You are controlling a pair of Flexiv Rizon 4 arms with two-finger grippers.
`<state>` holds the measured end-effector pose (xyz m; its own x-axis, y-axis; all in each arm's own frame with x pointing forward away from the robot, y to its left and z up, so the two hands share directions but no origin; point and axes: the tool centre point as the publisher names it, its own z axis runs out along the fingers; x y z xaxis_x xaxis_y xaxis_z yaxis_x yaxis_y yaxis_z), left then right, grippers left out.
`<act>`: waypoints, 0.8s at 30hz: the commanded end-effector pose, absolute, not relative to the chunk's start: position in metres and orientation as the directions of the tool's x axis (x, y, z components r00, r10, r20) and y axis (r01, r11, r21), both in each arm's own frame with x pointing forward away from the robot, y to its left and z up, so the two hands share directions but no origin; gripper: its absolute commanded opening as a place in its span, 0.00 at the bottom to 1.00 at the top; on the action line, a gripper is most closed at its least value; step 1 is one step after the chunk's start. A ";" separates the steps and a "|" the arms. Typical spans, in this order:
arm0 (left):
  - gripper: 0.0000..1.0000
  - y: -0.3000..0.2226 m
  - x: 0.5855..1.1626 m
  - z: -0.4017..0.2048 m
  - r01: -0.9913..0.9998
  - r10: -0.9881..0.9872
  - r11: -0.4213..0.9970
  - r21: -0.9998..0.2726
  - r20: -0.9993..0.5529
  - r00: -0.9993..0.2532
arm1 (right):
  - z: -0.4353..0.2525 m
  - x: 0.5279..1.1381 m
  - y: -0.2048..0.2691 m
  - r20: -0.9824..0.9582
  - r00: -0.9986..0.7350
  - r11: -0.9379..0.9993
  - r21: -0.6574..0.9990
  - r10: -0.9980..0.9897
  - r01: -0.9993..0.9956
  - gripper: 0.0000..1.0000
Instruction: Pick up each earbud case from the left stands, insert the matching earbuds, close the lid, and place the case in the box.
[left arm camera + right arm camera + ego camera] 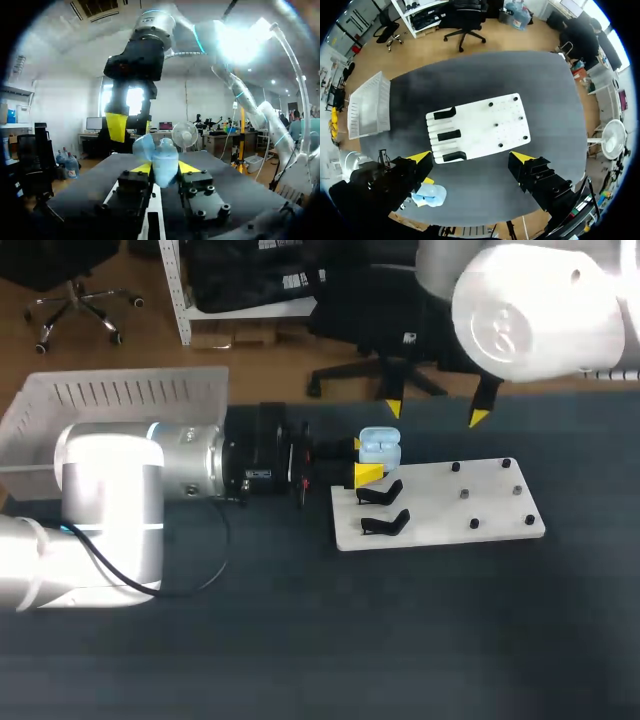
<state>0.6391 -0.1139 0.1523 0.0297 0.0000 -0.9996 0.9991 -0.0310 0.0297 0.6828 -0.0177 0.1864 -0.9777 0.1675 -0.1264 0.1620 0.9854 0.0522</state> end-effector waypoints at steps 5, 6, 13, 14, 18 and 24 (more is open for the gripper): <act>0.00 -0.114 0.638 0.151 0.999 -0.004 -0.025 0.033 -0.999 0.033 | 0.183 0.663 -0.003 -0.074 -0.994 0.997 0.026 0.078 0.077 1.00; 0.00 -0.114 0.638 0.151 0.999 -0.004 -0.025 0.033 -0.999 0.033 | 0.185 0.658 -0.002 -0.074 -0.995 0.997 0.023 0.071 0.070 1.00; 0.00 -0.114 0.638 0.151 0.999 -0.004 -0.025 0.033 -0.999 0.033 | 0.194 0.646 -0.011 -0.180 -0.979 0.995 -0.002 0.095 0.097 1.00; 0.00 -0.114 0.638 0.151 0.999 -0.004 -0.025 0.033 -0.999 0.033 | 0.199 0.647 -0.015 -0.212 -0.971 0.994 0.015 0.110 0.110 1.00; 0.00 -0.114 0.638 0.151 0.999 -0.004 -0.025 0.033 -0.999 0.033 | 0.225 0.646 -0.031 -0.368 -0.913 0.984 0.052 0.177 0.170 1.00; 0.00 -0.073 0.645 0.160 0.997 0.039 0.050 0.050 -0.998 0.048 | 0.244 0.646 -0.057 -0.444 -0.855 0.964 0.109 0.267 0.244 1.00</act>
